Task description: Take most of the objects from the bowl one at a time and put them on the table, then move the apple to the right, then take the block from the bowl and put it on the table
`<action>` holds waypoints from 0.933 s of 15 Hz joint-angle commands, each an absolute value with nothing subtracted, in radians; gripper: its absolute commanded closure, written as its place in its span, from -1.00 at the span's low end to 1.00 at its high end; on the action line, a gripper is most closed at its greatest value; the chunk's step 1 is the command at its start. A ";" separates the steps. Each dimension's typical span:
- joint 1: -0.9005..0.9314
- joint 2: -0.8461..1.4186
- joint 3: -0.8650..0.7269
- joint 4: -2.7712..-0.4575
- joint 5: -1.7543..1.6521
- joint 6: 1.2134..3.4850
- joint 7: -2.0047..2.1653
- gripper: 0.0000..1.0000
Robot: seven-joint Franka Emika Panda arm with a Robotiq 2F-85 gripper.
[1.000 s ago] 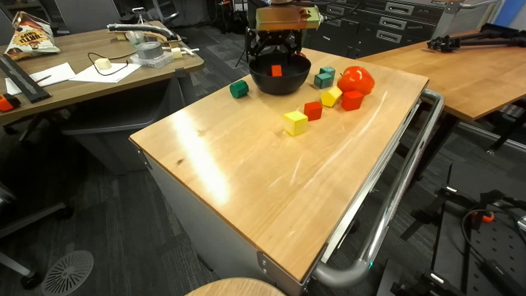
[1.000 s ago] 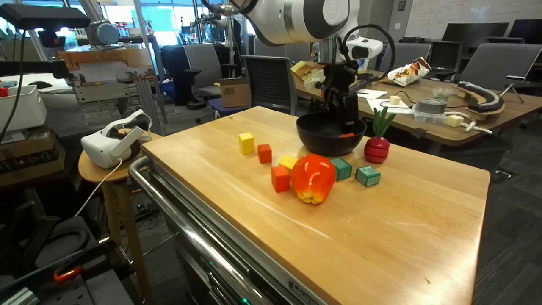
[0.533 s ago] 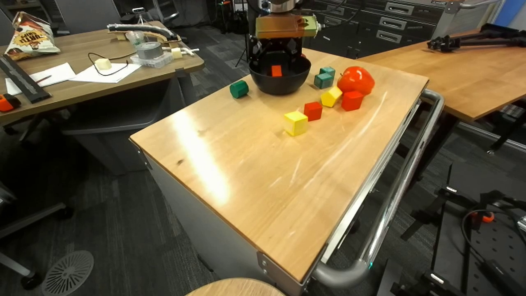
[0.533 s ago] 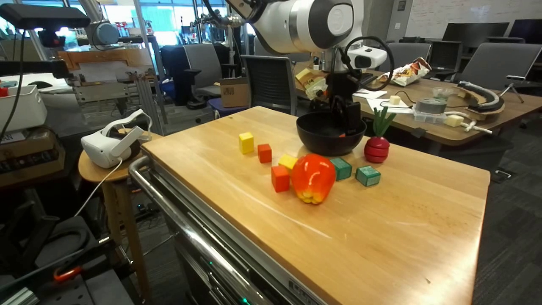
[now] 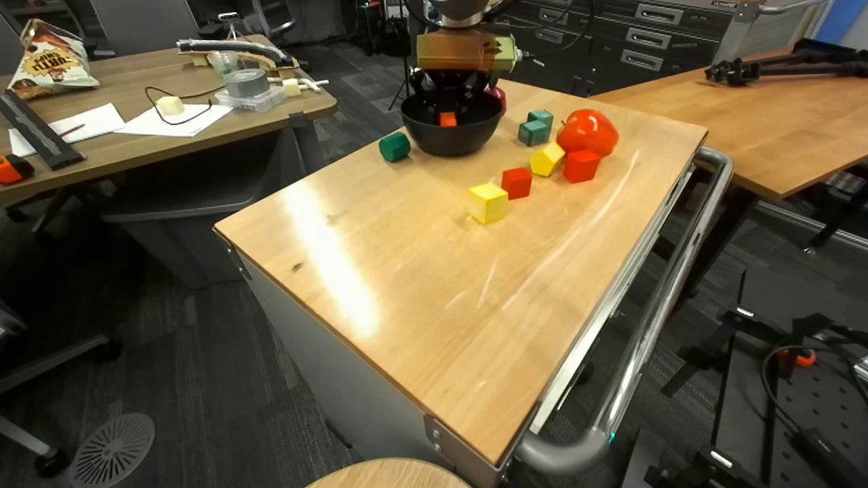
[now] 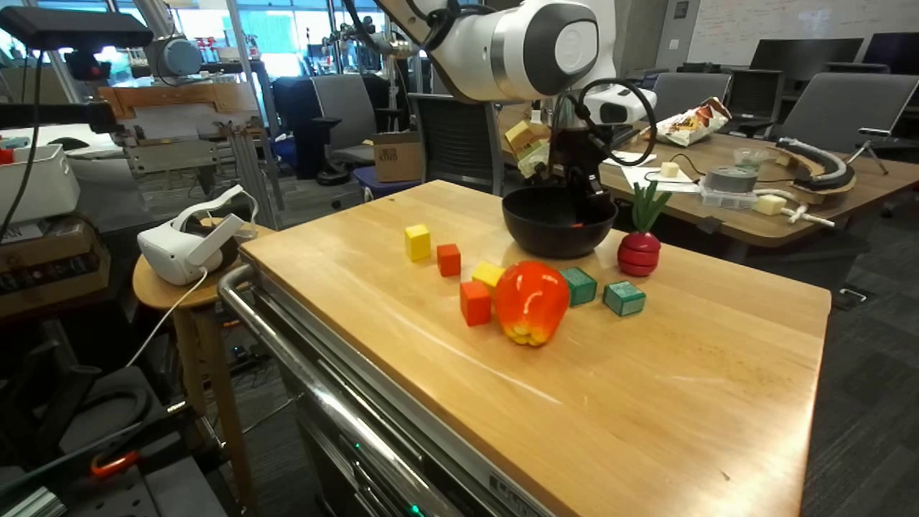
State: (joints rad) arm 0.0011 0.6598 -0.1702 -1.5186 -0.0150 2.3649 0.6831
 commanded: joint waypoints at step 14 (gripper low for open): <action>-0.096 0.455 -0.084 -1.711 0.240 2.458 0.514 0.83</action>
